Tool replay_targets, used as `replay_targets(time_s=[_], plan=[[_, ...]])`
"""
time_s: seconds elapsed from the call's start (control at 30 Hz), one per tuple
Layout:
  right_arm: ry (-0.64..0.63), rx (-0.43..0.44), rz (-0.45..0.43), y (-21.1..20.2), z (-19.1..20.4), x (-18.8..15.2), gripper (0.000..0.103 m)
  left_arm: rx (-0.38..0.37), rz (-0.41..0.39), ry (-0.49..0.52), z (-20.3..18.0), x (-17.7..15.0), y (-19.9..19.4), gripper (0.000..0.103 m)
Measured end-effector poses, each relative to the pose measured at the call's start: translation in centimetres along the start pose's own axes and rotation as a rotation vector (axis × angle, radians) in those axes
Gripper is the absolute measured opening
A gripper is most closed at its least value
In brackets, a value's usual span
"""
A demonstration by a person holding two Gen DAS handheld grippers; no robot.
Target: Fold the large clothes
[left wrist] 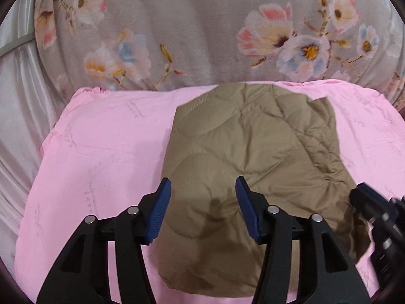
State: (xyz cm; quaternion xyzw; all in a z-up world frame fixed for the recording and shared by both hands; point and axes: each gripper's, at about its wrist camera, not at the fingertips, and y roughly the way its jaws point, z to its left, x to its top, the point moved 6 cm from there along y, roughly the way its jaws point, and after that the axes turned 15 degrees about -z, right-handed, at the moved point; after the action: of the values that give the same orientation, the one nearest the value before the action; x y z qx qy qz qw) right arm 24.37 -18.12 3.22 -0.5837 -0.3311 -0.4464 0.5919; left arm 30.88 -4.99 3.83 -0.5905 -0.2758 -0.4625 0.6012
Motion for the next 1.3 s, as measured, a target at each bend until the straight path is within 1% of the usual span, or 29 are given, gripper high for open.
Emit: replay_targets(time_s=[0.07,0.1,0.17,0.37,0.53,0.6,0.73,0.87,1.0,1.07,1.17,1.2,1.23,1.27,1.3], plan=[[-0.043,-0.054,0.008,1.0,0.2,-1.3,0.006,-0.001,0.039,-0.044,-0.1,-1.5,1.2,0.052],[-0.035,-0.057,0.021,1.6,0.2,-2.2,0.006,0.000,0.049,-0.064,0.0,-2.2,1.7,0.052],[-0.002,-0.050,0.037,2.3,-0.2,-3.2,0.005,0.018,0.029,-0.083,0.1,-3.1,2.0,0.052],[0.031,-0.051,0.042,3.5,-0.8,-4.6,0.003,0.060,-0.031,-0.031,-0.9,-4.6,2.2,0.052],[-0.027,-0.084,0.014,3.9,-0.3,-5.6,0.002,0.079,-0.058,-0.006,-1.2,-5.2,2.5,0.052],[-0.038,-0.093,0.014,4.0,-0.2,-5.7,0.002,0.088,-0.065,0.000,-1.4,-5.5,2.5,0.052],[-0.021,-0.085,0.020,4.1,-0.4,-5.8,0.002,0.100,-0.076,0.005,-1.5,-5.8,2.7,0.052],[-0.033,-0.093,0.022,4.2,-0.3,-5.8,0.002,0.128,-0.092,0.024,-1.9,-6.2,2.5,0.052],[-0.024,-0.083,0.018,4.0,-0.2,-5.8,0.003,0.131,-0.100,0.012,-1.9,-6.2,2.3,0.052],[-0.010,-0.075,0.008,3.4,-0.2,-5.6,0.004,0.123,-0.111,-0.006,-1.7,-6.2,1.9,0.052],[0.031,-0.067,-0.011,1.8,-0.3,-5.6,0.007,0.117,-0.130,-0.012,-1.9,-6.3,0.8,0.052],[0.039,-0.066,-0.016,1.2,-0.3,-5.6,0.010,0.115,-0.139,-0.014,-1.9,-6.4,0.2,0.053],[0.038,-0.068,-0.023,0.5,-0.3,-5.6,0.014,0.117,-0.145,-0.014,-2.0,-6.5,-0.3,0.054],[0.032,-0.073,-0.030,-0.2,-0.4,-5.7,0.018,0.125,-0.154,-0.020,-2.0,-6.8,-1.1,0.062],[0.019,-0.088,-0.037,-1.0,-0.4,-5.8,0.025,0.133,-0.160,-0.030,-1.9,-7.0,-1.8,0.075]])
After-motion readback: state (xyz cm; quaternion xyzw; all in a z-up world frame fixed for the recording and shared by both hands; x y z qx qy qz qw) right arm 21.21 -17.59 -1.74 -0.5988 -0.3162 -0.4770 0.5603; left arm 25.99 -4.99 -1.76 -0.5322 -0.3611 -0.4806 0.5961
